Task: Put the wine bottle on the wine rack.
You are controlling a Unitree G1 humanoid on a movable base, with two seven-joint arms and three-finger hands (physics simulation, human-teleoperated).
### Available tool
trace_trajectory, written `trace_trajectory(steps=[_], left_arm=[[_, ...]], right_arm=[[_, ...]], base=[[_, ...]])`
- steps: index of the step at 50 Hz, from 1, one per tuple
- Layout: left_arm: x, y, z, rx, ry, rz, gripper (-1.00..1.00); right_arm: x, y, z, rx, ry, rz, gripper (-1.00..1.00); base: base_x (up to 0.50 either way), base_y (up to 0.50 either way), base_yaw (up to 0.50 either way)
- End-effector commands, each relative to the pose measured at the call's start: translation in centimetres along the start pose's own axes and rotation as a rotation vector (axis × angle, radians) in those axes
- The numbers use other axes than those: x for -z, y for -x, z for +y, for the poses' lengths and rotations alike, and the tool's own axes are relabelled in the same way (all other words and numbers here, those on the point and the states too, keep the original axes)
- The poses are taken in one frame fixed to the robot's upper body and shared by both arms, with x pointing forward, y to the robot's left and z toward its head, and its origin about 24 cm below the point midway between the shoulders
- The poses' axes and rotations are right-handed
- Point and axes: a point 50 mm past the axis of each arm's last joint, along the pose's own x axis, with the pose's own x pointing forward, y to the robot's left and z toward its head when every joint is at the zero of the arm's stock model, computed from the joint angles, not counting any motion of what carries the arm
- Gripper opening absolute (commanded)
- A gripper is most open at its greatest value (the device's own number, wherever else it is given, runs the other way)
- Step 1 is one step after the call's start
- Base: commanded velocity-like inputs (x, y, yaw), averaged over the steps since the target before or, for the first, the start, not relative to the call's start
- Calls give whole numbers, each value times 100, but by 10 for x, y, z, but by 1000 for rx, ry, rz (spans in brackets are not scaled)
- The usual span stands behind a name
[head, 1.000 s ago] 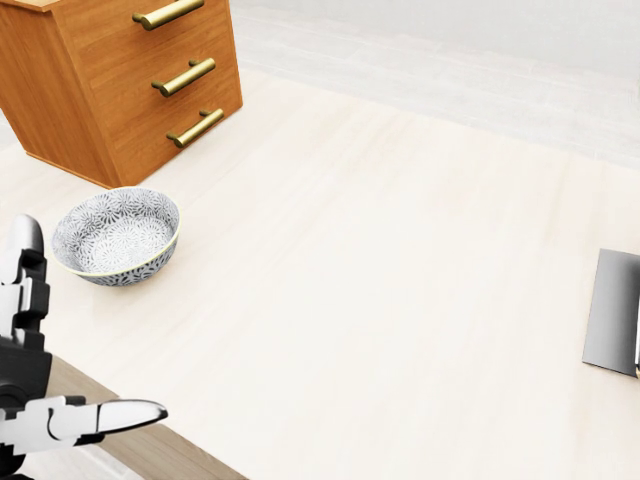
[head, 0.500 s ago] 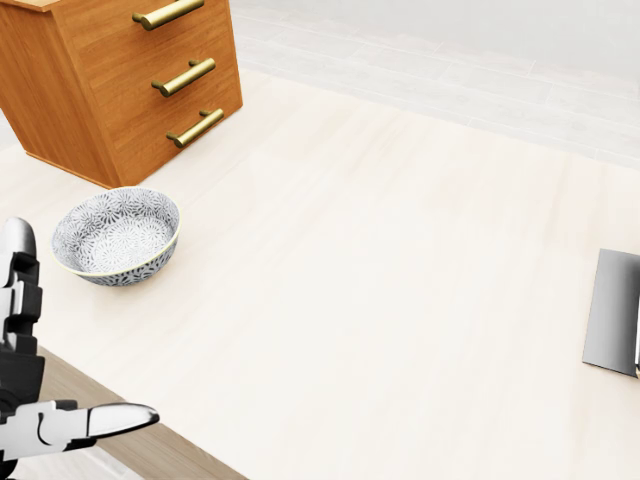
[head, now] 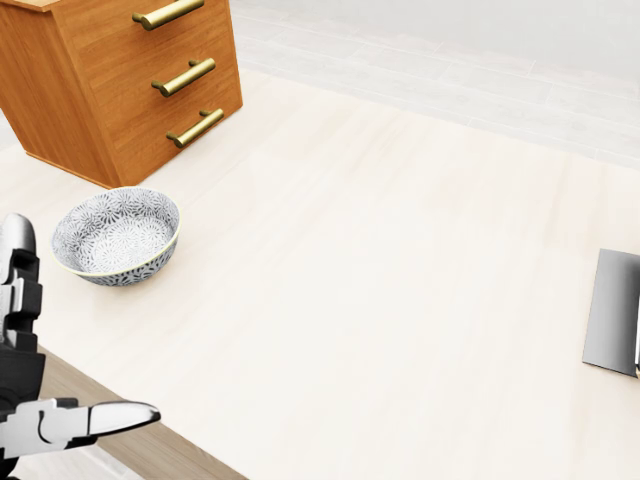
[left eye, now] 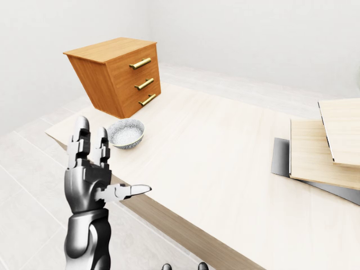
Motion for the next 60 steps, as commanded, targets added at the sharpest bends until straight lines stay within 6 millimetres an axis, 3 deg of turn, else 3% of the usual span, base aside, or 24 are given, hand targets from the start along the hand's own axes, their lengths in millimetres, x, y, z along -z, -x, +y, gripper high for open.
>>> trace_trajectory(steps=[1,24,35,60], left_arm=[[2,-1,0,1,-1,5,100],[3,1,-1,1,-5,17,100],[3,1,-1,0,-6,13,100],[3,0,0,-4,-6,15,100]], right_arm=[[6,0,-5,-10,30,1,-100],[36,5,-27,-10,104,59,-100],[47,5,-23,-19,110,79,-100],[63,7,-35,-2,192,116,-100]], base=[[0,0,0],[0,0,0],[0,0,0],[0,0,0]])
